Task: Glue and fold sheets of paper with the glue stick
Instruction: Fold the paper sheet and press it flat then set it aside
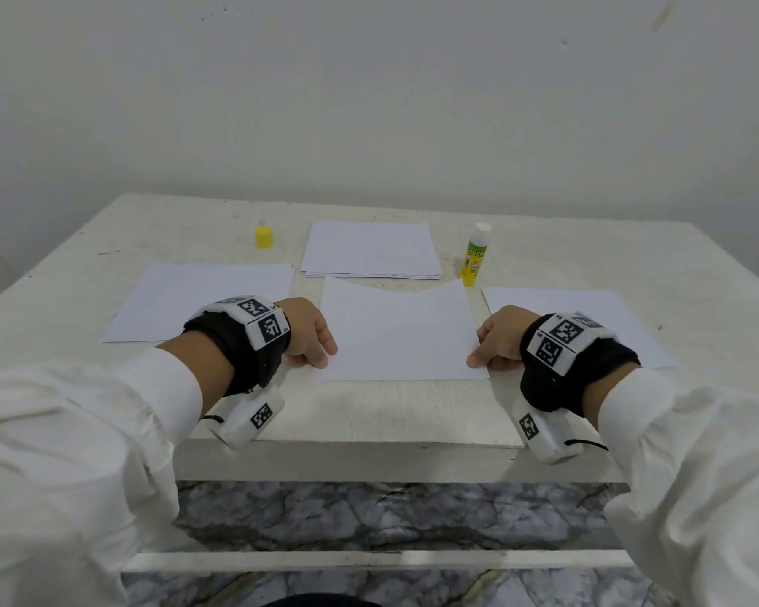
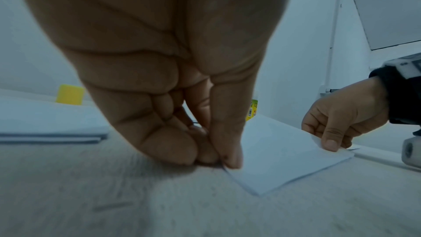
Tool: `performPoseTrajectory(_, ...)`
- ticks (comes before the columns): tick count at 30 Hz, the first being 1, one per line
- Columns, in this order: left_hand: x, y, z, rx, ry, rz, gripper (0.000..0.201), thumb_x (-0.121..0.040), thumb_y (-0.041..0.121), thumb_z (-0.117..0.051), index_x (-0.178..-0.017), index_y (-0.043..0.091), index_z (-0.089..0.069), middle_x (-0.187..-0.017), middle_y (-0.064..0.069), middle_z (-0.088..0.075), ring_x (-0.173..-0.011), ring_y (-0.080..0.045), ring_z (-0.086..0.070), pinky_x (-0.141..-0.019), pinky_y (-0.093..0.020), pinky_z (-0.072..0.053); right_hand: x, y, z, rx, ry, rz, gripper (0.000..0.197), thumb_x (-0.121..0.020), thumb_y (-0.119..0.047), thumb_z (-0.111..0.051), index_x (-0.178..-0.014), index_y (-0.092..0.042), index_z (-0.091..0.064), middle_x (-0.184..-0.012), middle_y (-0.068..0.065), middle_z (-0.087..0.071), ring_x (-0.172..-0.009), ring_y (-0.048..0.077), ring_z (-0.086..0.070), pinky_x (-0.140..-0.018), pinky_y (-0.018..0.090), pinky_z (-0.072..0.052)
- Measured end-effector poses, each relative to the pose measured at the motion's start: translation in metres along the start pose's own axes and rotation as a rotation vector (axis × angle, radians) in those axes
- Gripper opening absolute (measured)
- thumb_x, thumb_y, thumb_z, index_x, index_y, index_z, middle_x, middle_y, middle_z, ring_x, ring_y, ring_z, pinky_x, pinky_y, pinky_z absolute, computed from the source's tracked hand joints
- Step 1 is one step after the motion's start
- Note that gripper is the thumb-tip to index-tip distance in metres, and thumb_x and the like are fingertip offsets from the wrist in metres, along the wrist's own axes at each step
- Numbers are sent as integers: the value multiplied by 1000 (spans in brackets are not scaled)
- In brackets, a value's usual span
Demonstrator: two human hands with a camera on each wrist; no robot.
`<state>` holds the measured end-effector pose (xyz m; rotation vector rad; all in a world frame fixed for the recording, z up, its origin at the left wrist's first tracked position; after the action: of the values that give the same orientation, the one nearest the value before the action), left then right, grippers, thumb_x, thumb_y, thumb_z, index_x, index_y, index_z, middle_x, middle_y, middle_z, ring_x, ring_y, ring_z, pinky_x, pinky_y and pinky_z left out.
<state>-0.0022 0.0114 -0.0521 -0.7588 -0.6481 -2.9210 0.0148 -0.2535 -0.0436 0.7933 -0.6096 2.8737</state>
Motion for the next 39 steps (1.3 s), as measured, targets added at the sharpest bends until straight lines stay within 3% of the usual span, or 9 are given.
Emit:
performPoseTrajectory(4,2,2,1,-4,4,-2,17,-79,12,-76,-90,22,-69,-65,6,-60,-55,-7,-55,-45,-9,-40,-1,-1,0,41,26,-12,19,-77,-12,-77,-78,-5,-59,-76,9,-61,-76,24,-56,-79,32,-51)
performPoseTrajectory(7,4,5,3,-40,22,-15,37,-79,12,-76,-112,19,-61,-74,4,-59,-64,-13,-58,-56,-18,-46,0,-4,3,187,66,-44,39,-76,-21,-78,-105,-2,-62,-97,10,-65,-92,24,-61,-81,31,-49)
performPoseTrajectory(11,5,10,3,-287,16,-21,66,-84,26,-70,-142,28,-38,-126,-1,-56,-110,-20,-56,-95,-30,-44,5,-18,6,391,108,-50,74,-75,-27,-79,-136,-8,-41,-133,10,-51,-122,28,-51,-100,37,-44)
performPoseTrajectory(15,-3,7,3,-605,-17,-12,78,-83,53,-63,-149,39,-22,-147,-7,-30,-133,-32,-35,-107,-41,-34,-4,-46,-13,542,8,-23,75,-65,-43,-82,-130,-18,-55,-128,4,-56,-117,27,-54,-98,41,-45)
performPoseTrajectory(22,-15,7,-6,-802,-87,-84,87,-87,61,-51,-153,27,-7,-158,-5,-11,-142,-36,-14,-115,-49,-20,-22,-135,-61,628,-47,127,72,-47,-57,-85,-103,-16,-65,-92,2,-67,-89,31,-64,-88,46,-50)
performPoseTrajectory(25,-18,7,-7,-795,-94,-116,92,-82,67,-54,-153,28,-10,-159,-4,-10,-143,-35,-12,-115,-52,-19,-17,-169,-86,692,-130,206,76,-61,-53,-81,-124,-19,-55,-120,3,-61,-111,30,-56,-98,46,-44)
performPoseTrajectory(30,-25,-3,-8,-806,-96,-108,107,-77,72,-55,-153,24,2,-161,-2,0,-146,-34,-3,-116,-54,-14,-25,-165,-79,745,-82,233,126,-52,-67,-78,-151,-21,-13,-158,2,-15,-141,30,-25,-111,52,-29)
performPoseTrajectory(32,-27,-3,-8,-814,-95,-97,110,-76,73,-56,-152,22,4,-161,-2,4,-146,-33,1,-114,-55,-12,-19,-142,-66,724,-114,219,128,-59,-61,-78,-152,-18,-2,-160,2,-2,-145,27,-14,-115,49,-22)
performPoseTrajectory(39,-28,3,-3,-796,-97,-78,116,-72,71,-63,-152,11,-3,-160,-4,-4,-145,-30,-9,-113,-50,-19,-15,-58,-16,721,-151,150,117,-75,-45,-75,-151,-6,4,-159,8,1,-146,26,-10,-116,44,-18)
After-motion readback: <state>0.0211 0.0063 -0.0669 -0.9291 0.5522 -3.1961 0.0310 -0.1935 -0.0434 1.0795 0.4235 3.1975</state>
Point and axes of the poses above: each hand's wrist, its own x-axis away from the middle knuckle, its own z-axis out of the back of the hand, y = z × x, the point moved 10 cm from there along -x, towards the middle knuckle
